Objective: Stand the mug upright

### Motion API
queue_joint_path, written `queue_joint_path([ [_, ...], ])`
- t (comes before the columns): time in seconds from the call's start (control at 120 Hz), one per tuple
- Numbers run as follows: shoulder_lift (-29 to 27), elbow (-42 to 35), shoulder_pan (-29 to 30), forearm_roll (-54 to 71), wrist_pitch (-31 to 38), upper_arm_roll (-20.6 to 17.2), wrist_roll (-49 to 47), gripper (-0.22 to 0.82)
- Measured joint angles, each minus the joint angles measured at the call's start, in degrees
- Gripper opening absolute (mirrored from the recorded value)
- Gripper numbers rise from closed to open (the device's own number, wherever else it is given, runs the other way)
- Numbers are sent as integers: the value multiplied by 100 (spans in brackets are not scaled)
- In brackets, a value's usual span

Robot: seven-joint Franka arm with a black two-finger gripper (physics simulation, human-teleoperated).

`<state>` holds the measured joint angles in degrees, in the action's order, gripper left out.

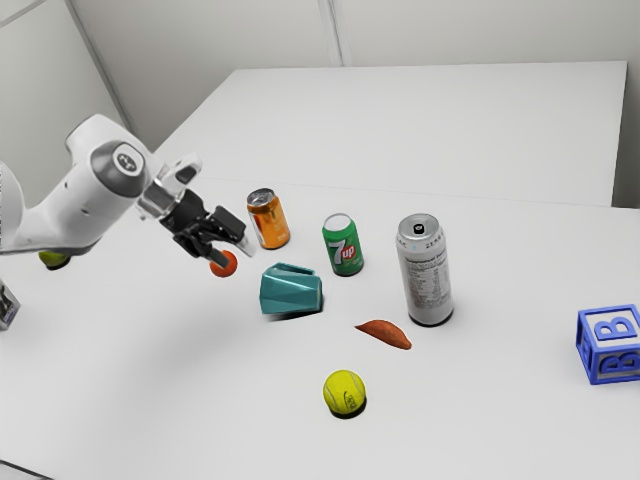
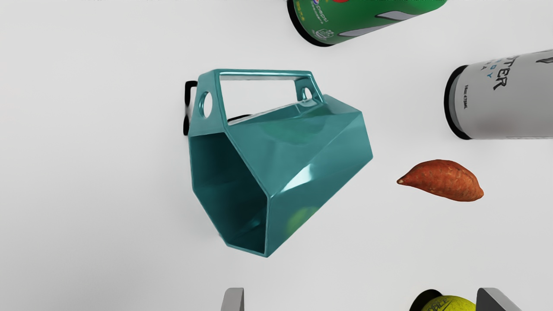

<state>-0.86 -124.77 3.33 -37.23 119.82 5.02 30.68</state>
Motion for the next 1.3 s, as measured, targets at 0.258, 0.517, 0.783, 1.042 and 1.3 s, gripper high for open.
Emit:
queue_joint_path([
  [0.258, 276, -169, 39, -710, 191, 8, 651, 58],
  [0.517, 546, -256, -6, -1543, 254, 8, 1341, 58],
  [0.783, 841, -249, 38, -2317, 271, 8, 2048, 58],
  [1.042, 1090, -287, 42, -3117, 266, 8, 2795, 58],
  [1.3, 1193, -416, 44, -3814, 180, 7, 3548, 58],
])
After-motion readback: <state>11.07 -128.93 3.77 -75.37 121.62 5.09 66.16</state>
